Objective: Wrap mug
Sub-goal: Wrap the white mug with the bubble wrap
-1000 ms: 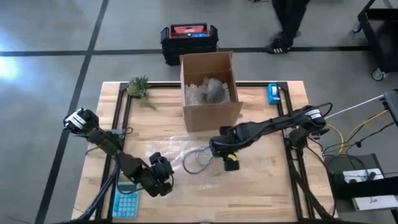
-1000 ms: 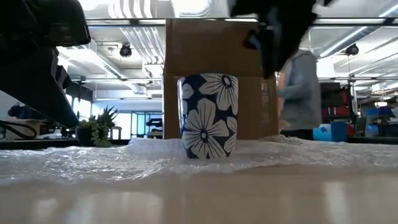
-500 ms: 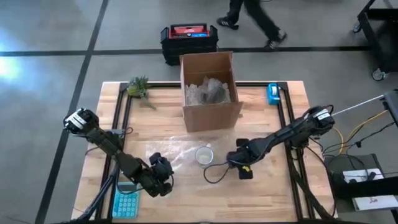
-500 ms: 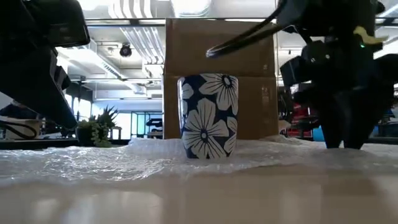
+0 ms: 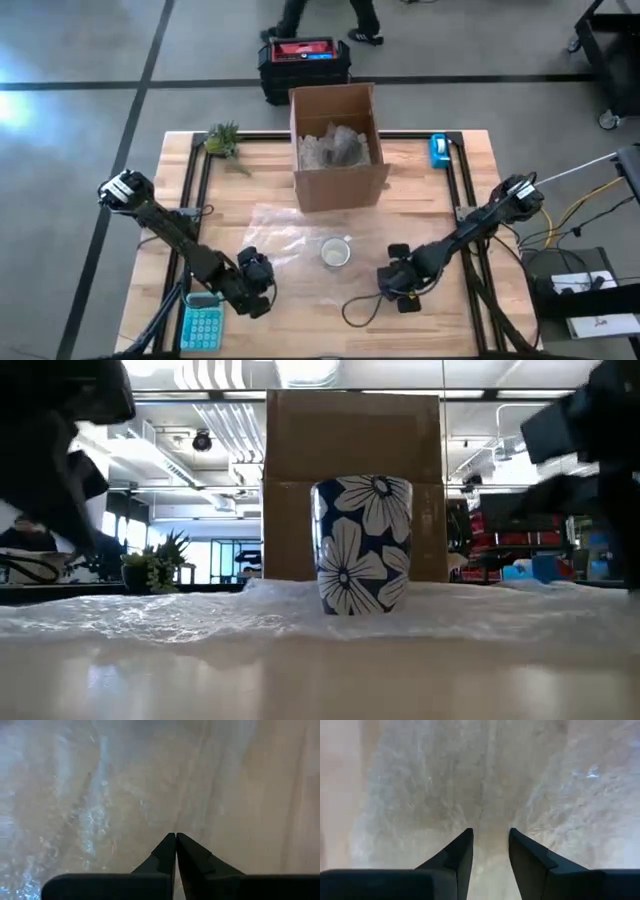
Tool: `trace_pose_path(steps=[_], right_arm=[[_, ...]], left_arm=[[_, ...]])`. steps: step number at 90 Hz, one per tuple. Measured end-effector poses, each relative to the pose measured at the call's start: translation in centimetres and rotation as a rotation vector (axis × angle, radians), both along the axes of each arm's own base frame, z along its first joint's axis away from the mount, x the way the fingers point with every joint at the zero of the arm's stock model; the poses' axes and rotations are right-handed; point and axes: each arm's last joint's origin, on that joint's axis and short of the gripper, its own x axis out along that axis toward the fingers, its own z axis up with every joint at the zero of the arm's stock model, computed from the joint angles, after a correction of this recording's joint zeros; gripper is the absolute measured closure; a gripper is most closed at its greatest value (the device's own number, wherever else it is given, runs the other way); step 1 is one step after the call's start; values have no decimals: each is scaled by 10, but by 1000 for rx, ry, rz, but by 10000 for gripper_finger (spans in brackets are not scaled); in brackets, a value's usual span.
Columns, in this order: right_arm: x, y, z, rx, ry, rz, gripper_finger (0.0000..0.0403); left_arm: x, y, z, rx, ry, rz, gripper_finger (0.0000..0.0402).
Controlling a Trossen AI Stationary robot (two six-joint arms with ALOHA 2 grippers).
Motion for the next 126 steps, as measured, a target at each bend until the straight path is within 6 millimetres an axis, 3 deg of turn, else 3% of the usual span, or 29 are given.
trace_pose_path(steps=[14, 30, 47, 67, 105, 126], right_arm=[[-9, -4, 22, -8, 11, -82, 316], [-34, -5, 24, 3, 8, -184, 314], [-46, -4, 22, 2, -3, -281, 258], [-57, -3, 20, 5, 111, -324, 197], [-50, 2, 20, 17, -14, -313, 164], [-49, 2, 20, 18, -17, -308, 174]], left_arm=[[4, 8, 6, 48, -68, 72, 402], [12, 16, 6, 63, -77, 89, 402], [20, 22, 0, 79, -94, 88, 402], [23, 22, -12, 86, -85, 89, 402], [41, 24, -42, 137, -58, 57, 402], [50, 31, -62, 36, 69, 21, 402]])
